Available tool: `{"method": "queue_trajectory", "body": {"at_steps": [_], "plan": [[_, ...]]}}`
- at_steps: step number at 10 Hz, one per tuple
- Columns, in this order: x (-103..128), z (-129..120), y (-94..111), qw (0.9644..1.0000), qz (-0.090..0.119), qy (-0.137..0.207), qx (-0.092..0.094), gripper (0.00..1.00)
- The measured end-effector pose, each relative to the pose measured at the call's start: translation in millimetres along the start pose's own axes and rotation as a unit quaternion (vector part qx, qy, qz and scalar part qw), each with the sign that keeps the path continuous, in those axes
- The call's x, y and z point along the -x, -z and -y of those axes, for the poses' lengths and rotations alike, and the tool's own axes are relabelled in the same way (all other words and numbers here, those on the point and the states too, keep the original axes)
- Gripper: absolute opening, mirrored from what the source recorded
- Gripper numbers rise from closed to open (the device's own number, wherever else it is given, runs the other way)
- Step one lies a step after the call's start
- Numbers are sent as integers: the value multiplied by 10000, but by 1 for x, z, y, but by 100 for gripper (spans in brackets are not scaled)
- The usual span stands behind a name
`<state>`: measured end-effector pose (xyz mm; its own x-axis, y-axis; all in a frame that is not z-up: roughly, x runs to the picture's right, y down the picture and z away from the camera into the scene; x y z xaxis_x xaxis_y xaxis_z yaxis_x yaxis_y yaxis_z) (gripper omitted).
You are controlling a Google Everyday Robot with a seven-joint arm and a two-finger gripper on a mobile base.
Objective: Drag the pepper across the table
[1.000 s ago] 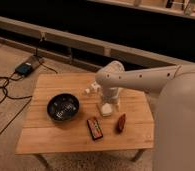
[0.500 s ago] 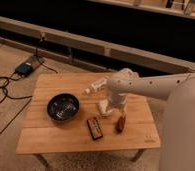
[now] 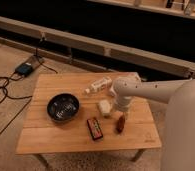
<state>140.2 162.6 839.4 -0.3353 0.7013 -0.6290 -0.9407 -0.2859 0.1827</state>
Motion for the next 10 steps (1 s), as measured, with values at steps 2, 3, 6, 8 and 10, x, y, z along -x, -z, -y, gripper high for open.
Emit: {"method": "queue_trajectory", "body": {"at_steps": [2, 3, 6, 8, 10], "plan": [[5, 11, -4, 10000, -17, -81, 2, 65], [7, 15, -6, 9999, -37, -112, -8, 65], [11, 21, -12, 9999, -101, -104, -65, 65], [13, 23, -16, 9998, -151, -83, -96, 65], [15, 24, -20, 9997, -201, -63, -122, 65]]}}
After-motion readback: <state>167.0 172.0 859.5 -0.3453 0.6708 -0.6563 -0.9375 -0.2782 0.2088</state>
